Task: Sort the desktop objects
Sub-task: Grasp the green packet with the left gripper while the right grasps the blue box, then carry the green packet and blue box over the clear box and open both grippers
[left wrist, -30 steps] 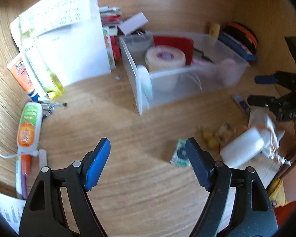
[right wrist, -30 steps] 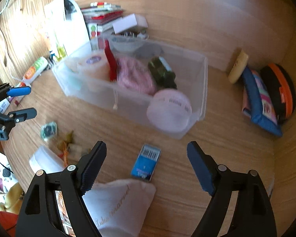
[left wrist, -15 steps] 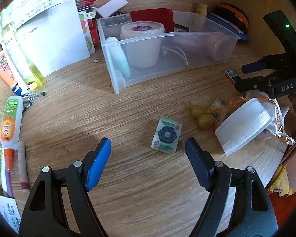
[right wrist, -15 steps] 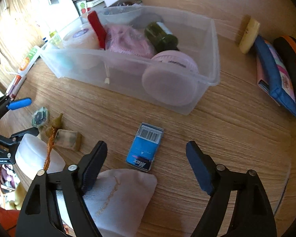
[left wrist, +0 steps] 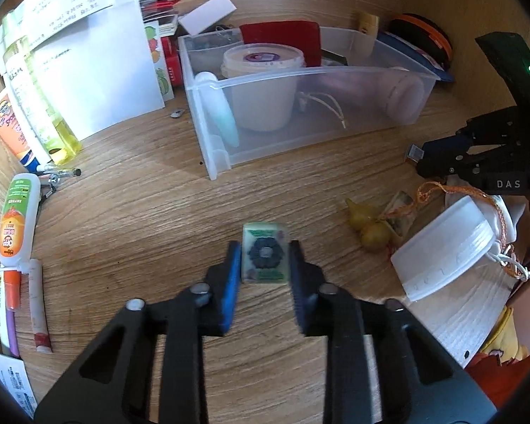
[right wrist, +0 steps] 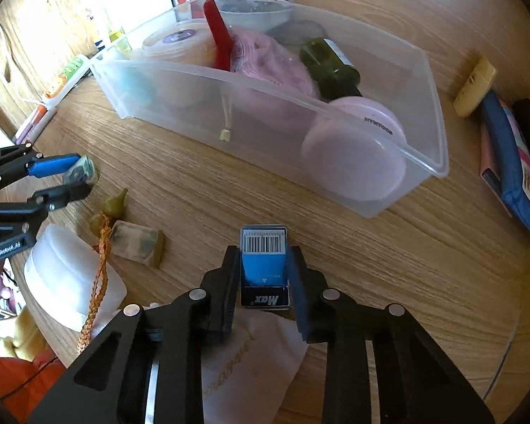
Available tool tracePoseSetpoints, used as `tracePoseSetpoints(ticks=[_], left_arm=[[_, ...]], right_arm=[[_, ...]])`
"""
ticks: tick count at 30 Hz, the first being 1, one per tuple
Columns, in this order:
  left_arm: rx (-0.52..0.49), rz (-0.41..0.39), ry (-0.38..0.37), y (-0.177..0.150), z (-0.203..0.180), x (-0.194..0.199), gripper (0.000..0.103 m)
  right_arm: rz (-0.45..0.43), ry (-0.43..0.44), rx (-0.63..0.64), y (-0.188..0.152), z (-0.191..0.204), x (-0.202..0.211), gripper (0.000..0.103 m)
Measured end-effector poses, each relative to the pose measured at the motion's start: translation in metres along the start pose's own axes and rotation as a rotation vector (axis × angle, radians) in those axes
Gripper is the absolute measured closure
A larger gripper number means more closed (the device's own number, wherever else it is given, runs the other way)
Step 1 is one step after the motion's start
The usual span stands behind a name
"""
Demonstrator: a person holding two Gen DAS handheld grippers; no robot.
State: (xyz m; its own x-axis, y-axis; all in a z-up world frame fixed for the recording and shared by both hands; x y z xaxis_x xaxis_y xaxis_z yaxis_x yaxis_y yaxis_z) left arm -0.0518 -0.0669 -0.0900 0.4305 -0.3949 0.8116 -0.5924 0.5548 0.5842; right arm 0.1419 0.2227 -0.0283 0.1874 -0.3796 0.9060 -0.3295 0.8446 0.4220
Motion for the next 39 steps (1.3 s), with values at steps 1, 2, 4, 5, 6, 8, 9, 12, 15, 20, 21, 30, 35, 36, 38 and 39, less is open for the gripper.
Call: tracePoseSetpoints(ticks=[1,2,4,5,6,8,9,12,15,20,21,30,35,36,38,39], left_arm=[[0.006,-0.001,-0.003,0.000,0.001,0.000,0.079],[0.013,-0.001,0.000,0.000,0.003,0.000,0.079],[0.026,-0.007,0.009,0.000,0.005,0.001,0.079],[0.036,-0.014,0.012,0.001,0.006,0.003,0.079],[0.042,-0.019,0.011,0.002,0.008,0.005,0.079],[0.056,-0.037,0.011,0.006,0.009,0.011,0.079],[0.060,-0.048,0.009,0.008,0.010,0.014,0.079],[0.074,-0.083,0.011,0.015,0.011,0.024,0.079],[0.080,-0.120,0.013,0.024,0.011,0.034,0.079],[0.074,-0.179,0.008,0.042,0.006,0.049,0.079],[0.071,-0.192,0.006,0.045,0.005,0.052,0.079],[0.063,-0.267,-0.030,0.078,0.003,0.071,0.079],[0.052,-0.289,-0.024,0.099,0.007,0.067,0.079],[0.055,-0.288,-0.029,0.103,0.009,0.065,0.079],[0.067,-0.280,-0.040,0.110,0.014,0.057,0.079],[0.074,-0.276,-0.049,0.114,0.017,0.053,0.079]], right_arm=[[-0.002,-0.001,-0.002,0.001,-0.001,0.000,0.078],[-0.009,0.000,-0.010,0.001,-0.002,0.001,0.078],[-0.031,0.008,-0.019,0.003,-0.004,0.005,0.078],[-0.048,0.011,-0.025,0.003,-0.005,0.009,0.078],[-0.068,0.014,-0.029,0.004,-0.005,0.015,0.078],[-0.104,0.014,-0.029,0.006,-0.006,0.025,0.078],[-0.122,0.011,-0.029,0.006,-0.007,0.032,0.078],[-0.172,0.007,-0.033,0.008,-0.009,0.047,0.078],[-0.208,0.013,-0.043,0.024,-0.014,0.059,0.078],[-0.268,0.042,-0.073,0.035,-0.013,0.071,0.078],[-0.277,0.046,-0.075,0.036,-0.013,0.071,0.078],[-0.355,0.089,-0.099,0.054,-0.024,0.090,0.078],[-0.366,0.112,-0.100,0.065,-0.027,0.086,0.078],[-0.363,0.118,-0.100,0.068,-0.027,0.083,0.078],[-0.359,0.125,-0.101,0.072,-0.029,0.079,0.078],[-0.356,0.128,-0.102,0.075,-0.030,0.076,0.078]])
Point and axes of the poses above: each gripper's, at about its wrist camera, not at the fingertips, and x roughly against the way its jaws point, z to its left, y to its top, the point moved 3 cm from there along -x, roughly the way its jaws point, and after that the axes turned 1 degree about -x, right-handed, at the moved point
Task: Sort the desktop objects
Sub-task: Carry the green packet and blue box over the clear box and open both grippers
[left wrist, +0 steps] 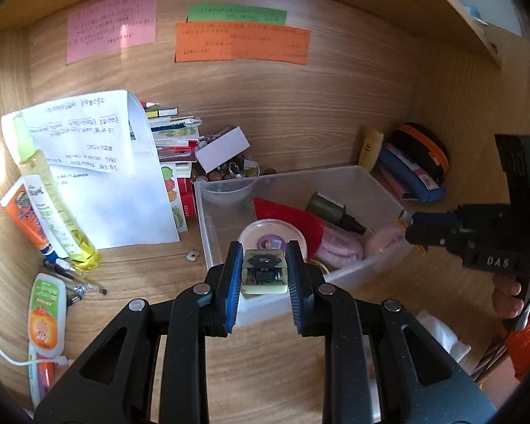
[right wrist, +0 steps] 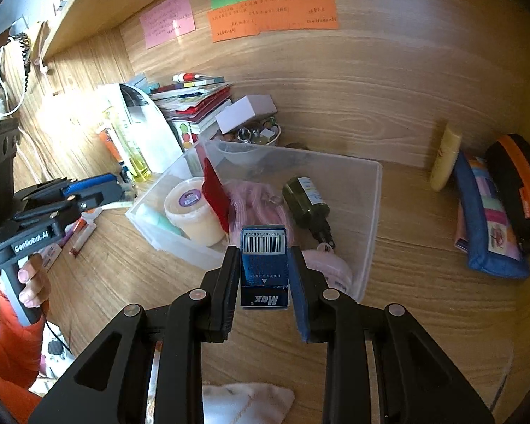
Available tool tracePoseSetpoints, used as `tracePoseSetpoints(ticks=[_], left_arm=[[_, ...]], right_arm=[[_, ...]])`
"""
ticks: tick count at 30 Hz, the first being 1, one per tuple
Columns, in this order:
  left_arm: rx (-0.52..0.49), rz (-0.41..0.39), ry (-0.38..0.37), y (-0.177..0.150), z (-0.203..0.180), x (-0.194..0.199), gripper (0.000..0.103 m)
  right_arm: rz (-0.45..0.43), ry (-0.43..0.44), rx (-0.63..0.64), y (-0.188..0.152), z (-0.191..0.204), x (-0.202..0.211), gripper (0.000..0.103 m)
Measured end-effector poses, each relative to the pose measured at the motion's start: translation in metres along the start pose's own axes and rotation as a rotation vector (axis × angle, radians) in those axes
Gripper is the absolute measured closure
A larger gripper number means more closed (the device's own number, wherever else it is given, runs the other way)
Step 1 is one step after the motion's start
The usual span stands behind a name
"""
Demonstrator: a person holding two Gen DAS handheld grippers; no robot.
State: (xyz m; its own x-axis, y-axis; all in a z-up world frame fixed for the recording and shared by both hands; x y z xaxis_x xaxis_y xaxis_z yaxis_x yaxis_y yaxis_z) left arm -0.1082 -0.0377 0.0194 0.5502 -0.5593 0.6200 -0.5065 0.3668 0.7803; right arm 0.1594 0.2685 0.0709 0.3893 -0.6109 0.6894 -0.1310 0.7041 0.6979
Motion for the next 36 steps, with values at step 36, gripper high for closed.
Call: tracePoseSetpoints(ticks=[36], left_arm=[[-0.017,0.076,-0.012,-0.002,0.009,-0.033,0.066]], right_arm=[[0.076,-0.053,0.039,0.025,-0.007,-0.065,0.046]])
Point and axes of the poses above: each gripper's, at about its wrist camera, not at the fingertips, and x roughly against the way its jaws point, z to its left, y to its top, the point moved 3 cm from there along -x, roughly the way its jaws point, and after that the axes turned 1 degree about -x, right-handed, at the moved point
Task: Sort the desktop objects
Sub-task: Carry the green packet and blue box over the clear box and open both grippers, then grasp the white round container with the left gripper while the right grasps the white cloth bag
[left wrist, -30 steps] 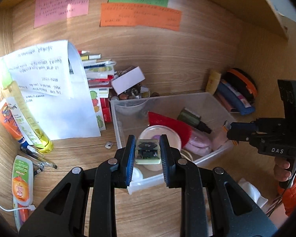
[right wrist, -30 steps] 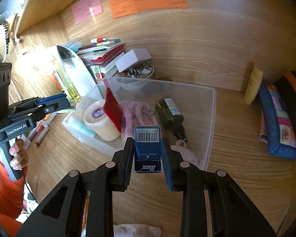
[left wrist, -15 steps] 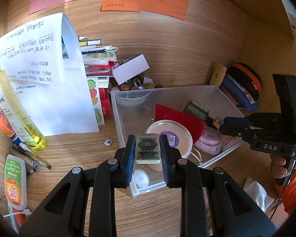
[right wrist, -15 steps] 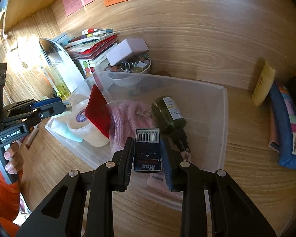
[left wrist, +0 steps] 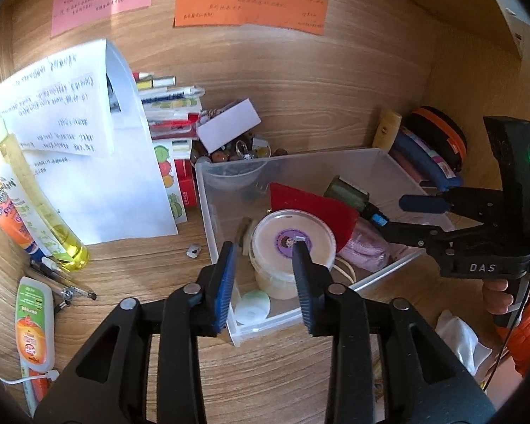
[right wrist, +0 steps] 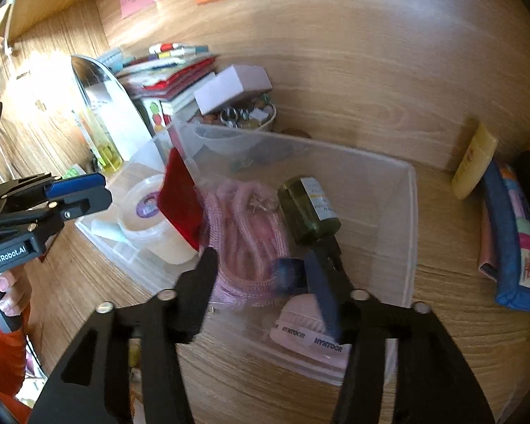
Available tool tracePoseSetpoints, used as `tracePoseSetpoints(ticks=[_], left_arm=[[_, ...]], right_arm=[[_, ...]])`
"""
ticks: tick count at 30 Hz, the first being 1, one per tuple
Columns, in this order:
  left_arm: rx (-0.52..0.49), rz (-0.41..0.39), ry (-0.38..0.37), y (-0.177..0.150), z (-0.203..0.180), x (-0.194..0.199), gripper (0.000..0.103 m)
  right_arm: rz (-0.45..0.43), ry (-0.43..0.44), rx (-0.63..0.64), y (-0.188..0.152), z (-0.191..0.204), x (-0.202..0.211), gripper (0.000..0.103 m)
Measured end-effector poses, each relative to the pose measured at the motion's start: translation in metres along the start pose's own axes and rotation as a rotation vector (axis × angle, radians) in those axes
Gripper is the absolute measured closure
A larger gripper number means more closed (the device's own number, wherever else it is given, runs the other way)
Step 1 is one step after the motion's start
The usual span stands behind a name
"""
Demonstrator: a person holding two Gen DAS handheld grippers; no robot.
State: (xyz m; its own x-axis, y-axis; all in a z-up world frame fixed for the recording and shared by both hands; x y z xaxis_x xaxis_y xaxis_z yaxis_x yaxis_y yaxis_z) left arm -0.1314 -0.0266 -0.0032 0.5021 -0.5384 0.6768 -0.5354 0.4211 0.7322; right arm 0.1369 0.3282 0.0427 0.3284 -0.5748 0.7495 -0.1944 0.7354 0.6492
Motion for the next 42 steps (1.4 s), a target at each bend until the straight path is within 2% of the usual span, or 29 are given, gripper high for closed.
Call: tracePoseSetpoints(ticks=[1,3,6,16,32,42], left_arm=[[-0.003,-0.007,0.002,0.000,-0.001,0.003,0.064],[-0.009,-0.021,0.010,0.001,-0.004,0.010,0.053],[-0.024,-0.051,0.019,0.000,-0.010,0.023,0.041],[-0.059,-0.101,0.037,-0.012,-0.029,0.057,0.014],[-0.092,0.013,-0.067,-0.077,-0.072,0.063,0.012],[-0.042,0.117,-0.154,-0.099,-0.095,0.044,0.012]], right_arm=[[-0.014,-0.007,0.004,0.000,0.001,0.005,0.044],[-0.029,-0.011,0.008,0.001,0.004,0.012,0.033],[-0.045,-0.010,0.014,-0.001,0.007,0.024,0.026],[-0.069,-0.055,0.024,-0.024,0.020,0.064,0.023],[-0.042,-0.094,-0.003,-0.095,0.027,0.092,0.021],[-0.009,-0.046,-0.059,-0.129,0.010,0.091,0.021]])
Point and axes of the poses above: each gripper's, at about its wrist camera, not at the fingertips, and x roughly against the way its jaws point, z to its left, y to its top, the point moved 3 cm from there along -x, roughly the way its jaws point, and after that the axes turned 1 degree about -x, right-handed, at the moved point
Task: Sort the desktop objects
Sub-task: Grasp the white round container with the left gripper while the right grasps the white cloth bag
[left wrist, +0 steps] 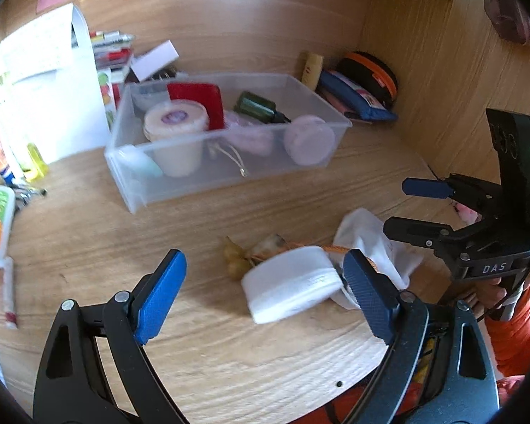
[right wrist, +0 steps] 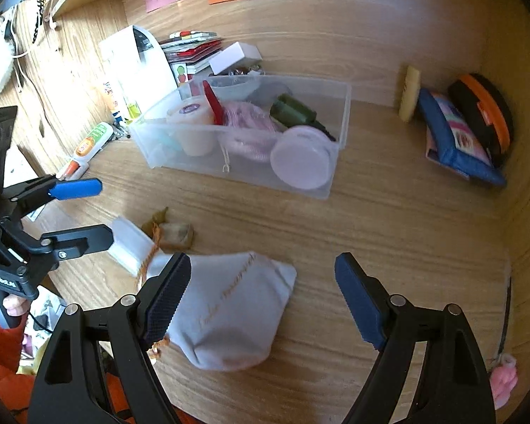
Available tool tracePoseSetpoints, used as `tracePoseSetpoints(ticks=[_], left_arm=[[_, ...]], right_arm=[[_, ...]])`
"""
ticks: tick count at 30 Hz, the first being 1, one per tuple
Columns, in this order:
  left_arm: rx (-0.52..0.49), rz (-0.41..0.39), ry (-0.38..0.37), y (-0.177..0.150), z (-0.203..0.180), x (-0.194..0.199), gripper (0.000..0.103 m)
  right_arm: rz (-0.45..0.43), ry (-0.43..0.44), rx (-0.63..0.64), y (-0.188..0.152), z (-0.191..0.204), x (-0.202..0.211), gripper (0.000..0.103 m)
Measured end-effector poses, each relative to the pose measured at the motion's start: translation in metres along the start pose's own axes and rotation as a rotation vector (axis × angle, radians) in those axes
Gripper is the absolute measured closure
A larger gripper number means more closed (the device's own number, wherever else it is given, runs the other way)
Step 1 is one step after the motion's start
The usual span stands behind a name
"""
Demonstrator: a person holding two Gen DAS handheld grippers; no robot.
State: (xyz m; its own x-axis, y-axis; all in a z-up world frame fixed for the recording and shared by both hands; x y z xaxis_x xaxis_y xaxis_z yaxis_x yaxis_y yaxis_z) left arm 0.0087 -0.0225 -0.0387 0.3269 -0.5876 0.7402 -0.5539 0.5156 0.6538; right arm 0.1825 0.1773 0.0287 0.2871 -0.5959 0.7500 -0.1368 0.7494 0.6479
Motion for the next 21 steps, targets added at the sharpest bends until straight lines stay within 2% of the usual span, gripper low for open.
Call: tracePoseSetpoints(ticks=[7,16,21], left_arm=[[-0.011,0.059,0.038,-0.012,-0.013,-0.021,0.012],[0.065,0.076,0.035,-0.019,-0.001,-0.033,0.012],[0.086,0.087,0.029,-0.020,0.006,-0.040,0.012]], right_arm=[[0.031,0.064,-0.027,-0.018,-0.006,-0.004,0.021],[0.071,0.114,-0.015,-0.027,0.006,-0.022,0.021],[0.104,0.160,-0.047,-0.026,0.005,-0.036,0.012]])
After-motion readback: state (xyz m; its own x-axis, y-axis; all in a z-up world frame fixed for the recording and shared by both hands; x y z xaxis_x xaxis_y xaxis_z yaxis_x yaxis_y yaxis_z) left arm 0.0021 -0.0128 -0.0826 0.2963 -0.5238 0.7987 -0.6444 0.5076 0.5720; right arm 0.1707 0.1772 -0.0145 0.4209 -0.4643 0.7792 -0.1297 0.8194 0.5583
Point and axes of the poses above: each gripper's, at about its wrist camera, not at the fingertips, and x roughly against the way its jaws point, z to its left, y to its top, the point moved 3 cm from there along -x, roughly the way its jaws point, and after that the axes turned 1 degree about -x, right-handed, at the moved point
